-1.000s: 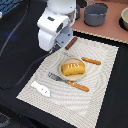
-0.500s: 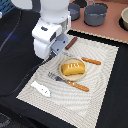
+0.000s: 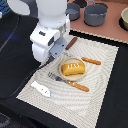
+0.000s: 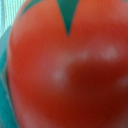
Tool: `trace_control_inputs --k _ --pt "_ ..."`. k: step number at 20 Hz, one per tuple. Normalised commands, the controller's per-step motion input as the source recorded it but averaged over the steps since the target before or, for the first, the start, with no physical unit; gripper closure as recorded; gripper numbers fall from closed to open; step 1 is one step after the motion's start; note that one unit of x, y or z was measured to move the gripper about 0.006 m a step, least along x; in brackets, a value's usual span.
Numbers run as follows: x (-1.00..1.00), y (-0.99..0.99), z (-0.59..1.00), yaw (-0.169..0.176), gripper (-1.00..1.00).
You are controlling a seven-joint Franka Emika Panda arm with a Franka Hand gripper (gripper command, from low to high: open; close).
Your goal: Interact with the objects in diverse but meaningful ways.
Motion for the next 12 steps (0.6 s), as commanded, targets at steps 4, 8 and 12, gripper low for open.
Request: trace_control_inputs --k 4,8,12 --pt "-0.16 -0.10 -0.28 0.014 1.00" --pt "-0.18 -0.04 -0.30 0.017 1.00" --pt "-0.18 0.00 -0.30 0.031 1.00"
